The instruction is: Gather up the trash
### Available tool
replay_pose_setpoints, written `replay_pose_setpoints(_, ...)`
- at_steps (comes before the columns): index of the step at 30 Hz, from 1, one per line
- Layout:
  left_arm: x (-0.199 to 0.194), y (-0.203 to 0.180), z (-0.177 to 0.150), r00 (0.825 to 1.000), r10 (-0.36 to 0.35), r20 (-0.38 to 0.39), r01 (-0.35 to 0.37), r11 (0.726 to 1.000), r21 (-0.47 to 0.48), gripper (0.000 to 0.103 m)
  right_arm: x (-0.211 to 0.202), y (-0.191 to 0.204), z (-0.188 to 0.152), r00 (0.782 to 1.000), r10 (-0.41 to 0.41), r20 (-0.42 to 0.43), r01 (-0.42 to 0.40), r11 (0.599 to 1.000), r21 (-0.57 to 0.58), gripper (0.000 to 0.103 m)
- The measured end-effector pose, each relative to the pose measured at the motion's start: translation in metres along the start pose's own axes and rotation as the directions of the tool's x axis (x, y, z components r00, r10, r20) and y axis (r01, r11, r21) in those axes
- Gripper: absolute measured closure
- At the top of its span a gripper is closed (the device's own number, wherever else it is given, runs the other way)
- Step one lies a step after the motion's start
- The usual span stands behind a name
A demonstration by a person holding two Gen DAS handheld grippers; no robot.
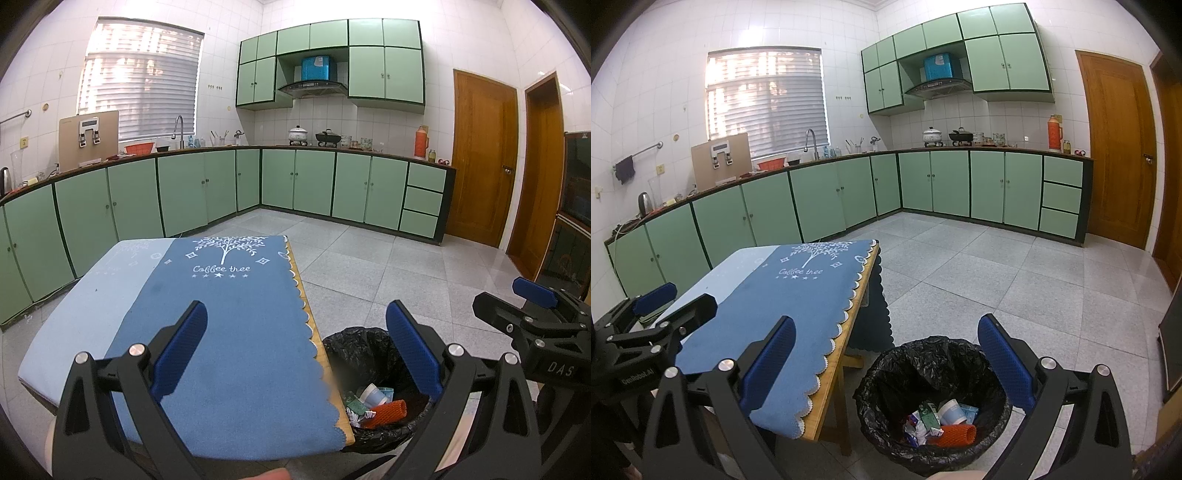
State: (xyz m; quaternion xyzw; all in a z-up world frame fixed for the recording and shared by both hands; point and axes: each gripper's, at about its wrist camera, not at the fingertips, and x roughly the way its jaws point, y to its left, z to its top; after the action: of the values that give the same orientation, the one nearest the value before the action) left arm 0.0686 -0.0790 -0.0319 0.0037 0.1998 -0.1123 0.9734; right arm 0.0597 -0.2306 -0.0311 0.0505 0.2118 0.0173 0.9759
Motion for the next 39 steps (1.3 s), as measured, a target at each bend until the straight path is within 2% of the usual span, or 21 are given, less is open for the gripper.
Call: replay_pose_setpoints(39,0.0031,0.0028,-0.0072,1.000,0.002,-0.008,-0.002,1.000,0.001,0.009,0.0003,-0.0003,-0.0002,1.000,0.001,-0.001,-0.001,1.000,0.001,0.006)
